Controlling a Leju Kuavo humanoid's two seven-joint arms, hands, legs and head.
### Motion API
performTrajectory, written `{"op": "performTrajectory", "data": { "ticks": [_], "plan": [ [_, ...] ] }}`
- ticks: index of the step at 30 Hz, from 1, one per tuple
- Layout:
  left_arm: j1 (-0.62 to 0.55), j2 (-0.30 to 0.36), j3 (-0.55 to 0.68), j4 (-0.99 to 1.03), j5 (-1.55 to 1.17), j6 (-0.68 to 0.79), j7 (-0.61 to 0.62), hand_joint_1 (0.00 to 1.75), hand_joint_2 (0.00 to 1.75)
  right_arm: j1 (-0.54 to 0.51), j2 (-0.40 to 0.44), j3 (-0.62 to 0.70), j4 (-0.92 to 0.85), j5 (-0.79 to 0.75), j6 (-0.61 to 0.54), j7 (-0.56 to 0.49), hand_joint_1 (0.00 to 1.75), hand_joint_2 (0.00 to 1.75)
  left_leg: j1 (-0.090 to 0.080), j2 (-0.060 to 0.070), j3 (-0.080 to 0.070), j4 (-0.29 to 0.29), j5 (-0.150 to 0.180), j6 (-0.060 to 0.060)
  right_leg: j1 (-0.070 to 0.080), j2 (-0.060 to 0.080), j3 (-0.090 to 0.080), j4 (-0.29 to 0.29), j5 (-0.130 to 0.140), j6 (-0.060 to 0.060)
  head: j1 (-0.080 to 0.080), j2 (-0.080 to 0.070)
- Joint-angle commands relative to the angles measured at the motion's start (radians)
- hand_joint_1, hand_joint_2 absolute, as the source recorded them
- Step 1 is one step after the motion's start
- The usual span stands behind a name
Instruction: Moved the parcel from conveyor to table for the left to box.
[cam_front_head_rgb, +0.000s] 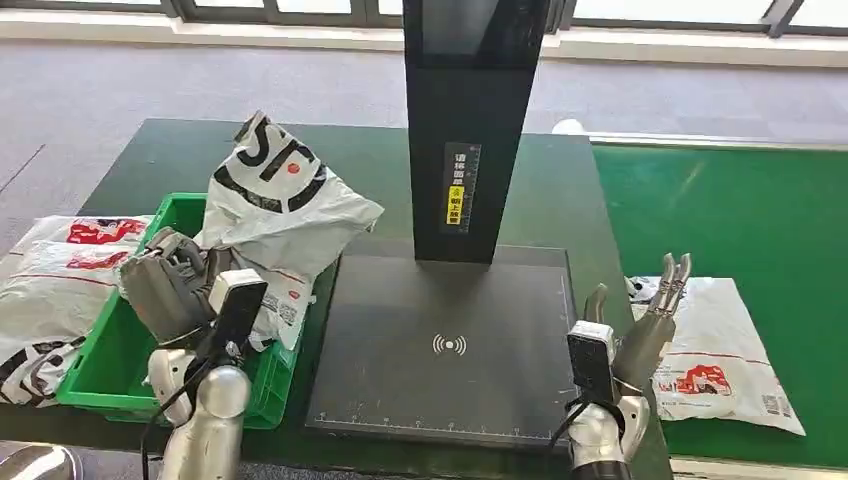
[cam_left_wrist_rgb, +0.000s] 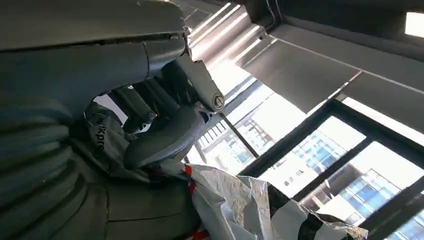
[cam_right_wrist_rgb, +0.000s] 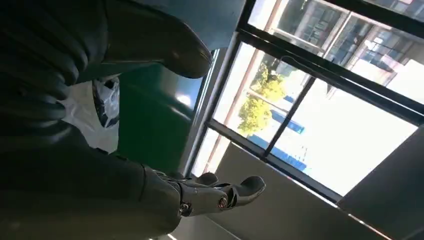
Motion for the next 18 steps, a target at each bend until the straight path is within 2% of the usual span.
{"op": "performTrajectory", "data": {
  "ticks": [1,11,14,15,16,18],
  "plan": [
    [0.029,-0.048,0.213,0.017,0.027,-0.004,-0.011,1.75,1.75,-0.03,0.003,-0.026,0.045,-0.003,0.003,0.002,0.0,1.75,-0.001,0.004,0.003,-0.002,0.0,0.0,0.0,0.003,0.002,-0.003,0.001,0.0,0.0,0.0],
    [0.024,-0.048,0.228,0.036,-0.002,-0.004,0.038,1.75,1.75,-0.028,0.005,-0.031,0.045,0.006,0.003,0.002,0.0,1.75,-0.001,0.002,0.003,-0.002,0.0,0.0,-0.001,0.001,0.002,-0.002,0.0,0.0,0.0,0.0],
    [0.01,-0.048,0.209,0.073,-0.061,-0.004,0.117,1.75,1.75,-0.016,-0.012,-0.02,0.042,-0.01,0.003,0.002,0.0,1.75,0.0,0.001,0.003,-0.002,0.0,0.0,0.0,0.0,0.003,-0.003,0.0,0.0,0.0,0.0],
    [0.002,-0.048,0.228,0.105,-0.063,-0.004,0.107,1.4,1.75,-0.022,0.013,-0.039,0.047,0.02,0.003,0.002,0.0,1.75,-0.001,0.001,0.004,-0.003,0.0,0.0,-0.001,0.0,0.004,-0.004,0.0,0.0,0.0,0.0],
    [0.005,-0.048,0.218,0.105,-0.073,-0.004,0.123,0.0,1.75,-0.025,0.004,-0.035,0.052,0.009,0.003,0.002,0.0,1.75,0.0,0.0,0.002,-0.002,0.0,0.0,0.0,-0.001,0.002,-0.002,0.0,0.0,0.0,0.0],
    [0.005,-0.048,0.202,0.113,-0.109,-0.004,0.172,0.0,1.75,-0.025,0.003,-0.037,0.056,0.008,0.003,0.002,0.0,1.75,0.0,0.001,0.003,-0.002,0.0,0.0,0.0,0.0,0.002,-0.002,0.0,0.0,0.0,0.0]
  ]
}}
